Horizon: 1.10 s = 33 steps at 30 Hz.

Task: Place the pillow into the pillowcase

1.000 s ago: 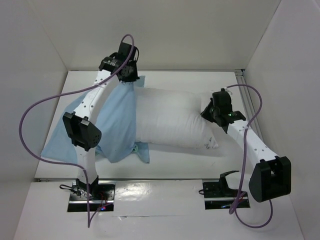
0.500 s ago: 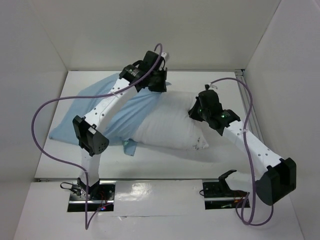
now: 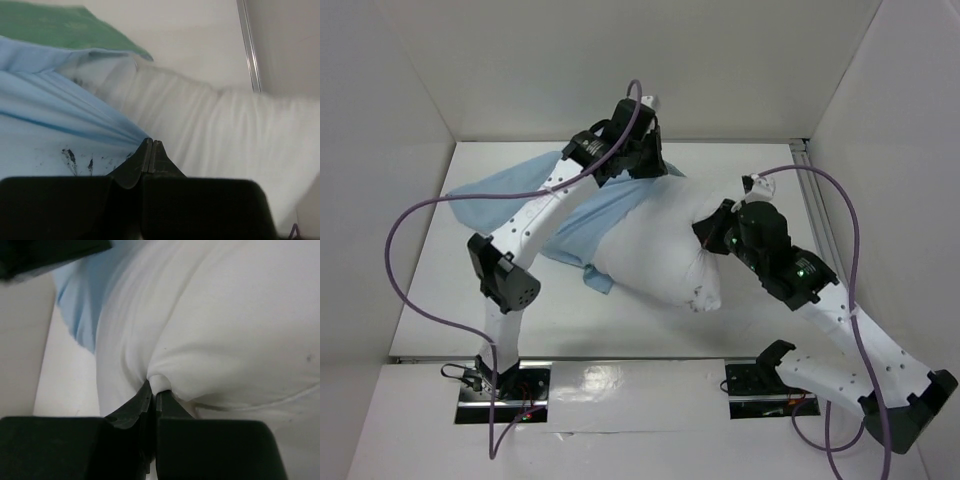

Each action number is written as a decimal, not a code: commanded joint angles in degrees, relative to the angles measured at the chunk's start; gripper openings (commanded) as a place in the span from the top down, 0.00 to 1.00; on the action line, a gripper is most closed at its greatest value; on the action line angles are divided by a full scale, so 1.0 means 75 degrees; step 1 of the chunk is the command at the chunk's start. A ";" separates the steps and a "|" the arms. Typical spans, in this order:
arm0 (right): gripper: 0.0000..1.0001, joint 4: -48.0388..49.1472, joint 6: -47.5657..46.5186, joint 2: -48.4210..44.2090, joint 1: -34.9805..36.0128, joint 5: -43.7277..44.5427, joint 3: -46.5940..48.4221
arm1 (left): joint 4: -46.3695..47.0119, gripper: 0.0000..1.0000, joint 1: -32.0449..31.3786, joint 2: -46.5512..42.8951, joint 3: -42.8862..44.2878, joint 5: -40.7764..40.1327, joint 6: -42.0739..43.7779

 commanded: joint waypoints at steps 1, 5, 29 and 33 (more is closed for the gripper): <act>1.00 0.1805 0.0745 -0.0373 0.0605 -0.0443 -0.0144 | 0.0477 1.00 -0.0071 0.1199 0.1447 0.1522 -0.0066; 1.00 0.1722 0.0933 -0.0374 0.0969 -0.0884 -0.0929 | 0.0182 1.00 0.0280 0.1779 0.2106 0.1675 0.0006; 0.93 0.0556 -0.1223 0.3152 -0.3280 -0.0661 0.1484 | -0.0825 0.36 0.0352 -0.1596 -0.0997 -0.0412 0.1201; 0.96 0.0714 -0.1223 0.4650 -0.3706 -0.1648 0.1845 | -0.0825 0.33 0.0352 -0.1725 -0.1491 -0.0492 0.1131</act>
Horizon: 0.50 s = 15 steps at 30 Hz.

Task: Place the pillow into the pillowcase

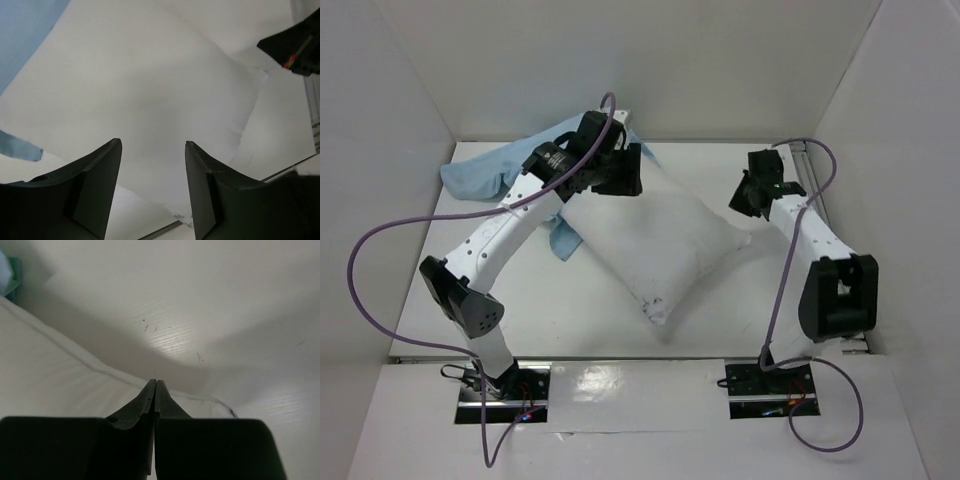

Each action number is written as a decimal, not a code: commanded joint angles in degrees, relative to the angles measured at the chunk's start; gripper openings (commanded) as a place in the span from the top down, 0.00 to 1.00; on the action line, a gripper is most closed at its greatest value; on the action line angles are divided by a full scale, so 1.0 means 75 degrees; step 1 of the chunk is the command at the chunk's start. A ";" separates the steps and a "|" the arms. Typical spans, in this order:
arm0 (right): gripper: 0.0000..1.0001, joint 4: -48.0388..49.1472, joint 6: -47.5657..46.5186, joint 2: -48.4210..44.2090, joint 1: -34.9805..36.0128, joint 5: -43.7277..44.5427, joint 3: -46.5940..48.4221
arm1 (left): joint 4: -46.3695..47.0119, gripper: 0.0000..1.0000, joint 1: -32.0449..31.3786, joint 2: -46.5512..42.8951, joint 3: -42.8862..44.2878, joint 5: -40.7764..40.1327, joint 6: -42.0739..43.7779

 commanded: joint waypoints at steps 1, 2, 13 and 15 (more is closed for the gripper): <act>1.00 0.0810 -0.0060 0.0853 0.0093 -0.1531 0.0352 | -0.0117 0.35 0.0017 -0.0116 -0.0279 -0.0222 -0.0064; 1.00 0.0810 -0.0060 0.1033 0.0222 -0.1673 0.0352 | -0.0117 0.36 0.0017 -0.0116 -0.0372 -0.0304 -0.0064; 0.96 0.1258 0.1077 -0.0722 0.4510 -0.0847 -0.1477 | -0.1791 0.25 -0.0054 -0.0139 -0.1134 -0.1778 -0.0368; 0.73 0.0824 0.1007 -0.0817 0.4512 -0.0458 -0.1301 | -0.1897 0.19 -0.0123 -0.0232 -0.1520 -0.2061 -0.0450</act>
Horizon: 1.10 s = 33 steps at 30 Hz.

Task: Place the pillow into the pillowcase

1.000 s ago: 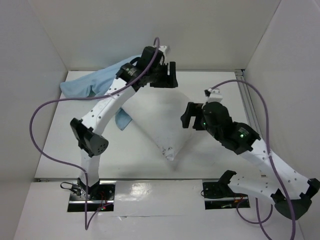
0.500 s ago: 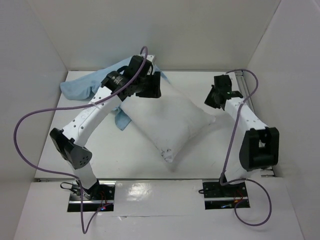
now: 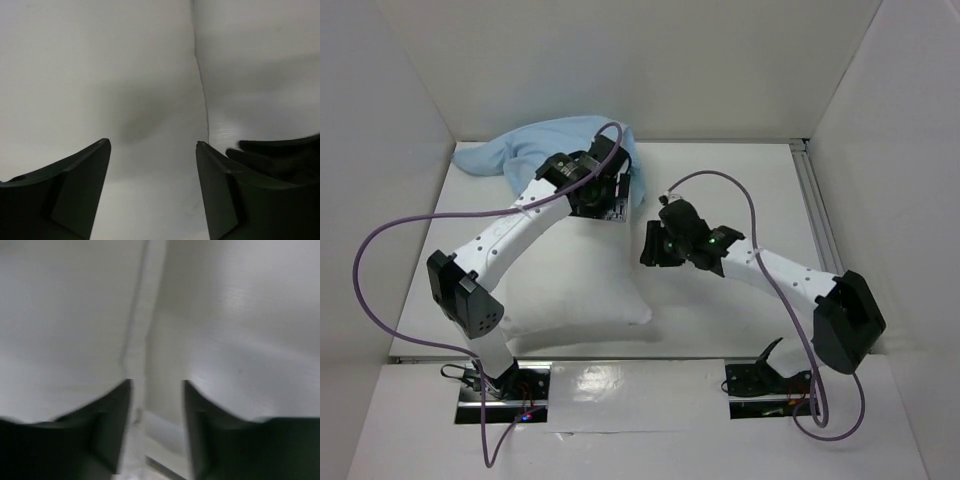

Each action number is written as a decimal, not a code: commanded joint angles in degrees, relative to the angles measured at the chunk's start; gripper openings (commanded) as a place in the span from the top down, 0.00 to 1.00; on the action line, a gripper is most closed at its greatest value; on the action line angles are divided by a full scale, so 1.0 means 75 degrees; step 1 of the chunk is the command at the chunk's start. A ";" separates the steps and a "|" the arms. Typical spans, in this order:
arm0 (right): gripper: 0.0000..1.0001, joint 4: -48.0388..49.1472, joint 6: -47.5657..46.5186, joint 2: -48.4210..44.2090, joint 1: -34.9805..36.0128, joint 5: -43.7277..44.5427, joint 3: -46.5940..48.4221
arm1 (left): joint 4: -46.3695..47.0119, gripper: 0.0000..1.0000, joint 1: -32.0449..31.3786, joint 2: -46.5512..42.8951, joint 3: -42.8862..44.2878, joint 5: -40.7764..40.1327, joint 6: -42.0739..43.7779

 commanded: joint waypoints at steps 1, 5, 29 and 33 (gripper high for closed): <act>0.40 -0.0178 0.0022 -0.0511 -0.0394 0.0715 0.0215 | -0.0631 0.15 -0.0098 -0.0239 -0.0559 -0.1032 -0.0232; 0.15 0.0032 -0.0388 -0.0361 -0.1286 0.0202 0.0391 | -0.0701 0.01 -0.0250 -0.0310 -0.1134 -0.1387 -0.0302; 0.21 0.3090 -0.0050 0.5769 -0.2027 -0.2424 0.4386 | 0.0447 1.00 0.0769 0.0008 -0.1054 -0.0474 -0.0197; 0.48 0.3396 -0.0272 0.5945 -0.1862 -0.2425 0.4878 | 0.0447 1.00 0.0840 -0.0157 -0.0679 -0.0334 -0.0197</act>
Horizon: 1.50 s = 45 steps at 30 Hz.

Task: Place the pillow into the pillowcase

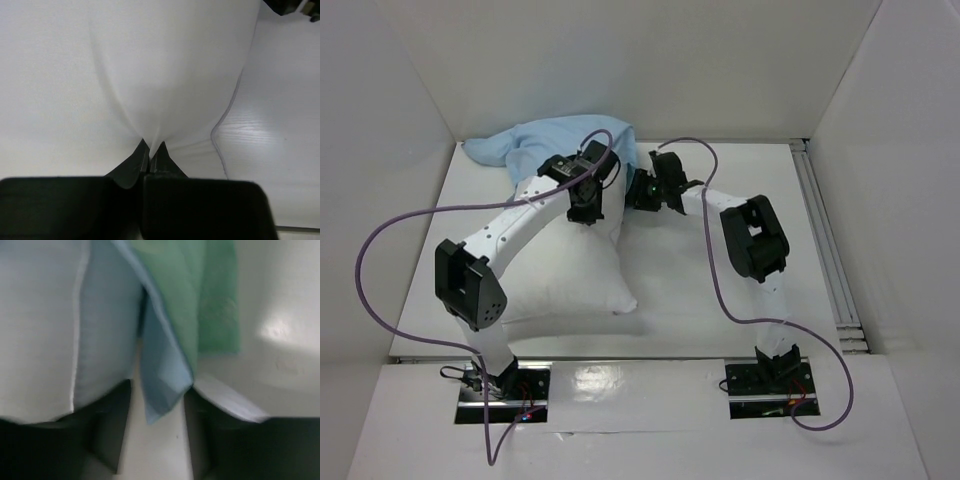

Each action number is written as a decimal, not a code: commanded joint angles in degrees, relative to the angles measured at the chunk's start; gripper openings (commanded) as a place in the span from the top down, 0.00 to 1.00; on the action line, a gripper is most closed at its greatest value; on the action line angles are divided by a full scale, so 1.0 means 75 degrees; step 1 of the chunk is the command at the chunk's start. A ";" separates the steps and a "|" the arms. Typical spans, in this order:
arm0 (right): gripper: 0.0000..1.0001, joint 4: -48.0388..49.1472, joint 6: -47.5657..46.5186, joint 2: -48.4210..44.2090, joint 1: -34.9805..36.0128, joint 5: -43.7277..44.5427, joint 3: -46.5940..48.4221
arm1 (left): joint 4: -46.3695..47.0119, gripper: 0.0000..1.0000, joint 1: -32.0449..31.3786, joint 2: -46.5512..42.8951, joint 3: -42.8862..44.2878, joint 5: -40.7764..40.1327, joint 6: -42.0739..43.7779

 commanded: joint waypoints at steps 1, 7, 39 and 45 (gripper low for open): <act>0.57 0.0826 -0.0144 0.0067 0.0219 -0.0155 0.0609 | 0.0296 1.00 0.0172 -0.0591 0.0633 0.0207 -0.0019; 1.00 0.0324 -0.0379 -0.0610 0.0219 -0.0154 0.0717 | 0.0086 1.00 0.0406 -0.0733 0.1476 0.0301 -0.0019; 0.19 -0.5865 -0.1750 -0.8124 0.0501 0.0266 -0.2568 | 0.0519 0.72 -0.1445 0.0522 0.2181 0.0489 -0.0501; 0.32 -0.6170 -0.1516 -0.7645 0.0231 0.1439 -0.1289 | 0.0460 0.09 -0.0626 -0.0111 0.2263 -0.0449 0.0191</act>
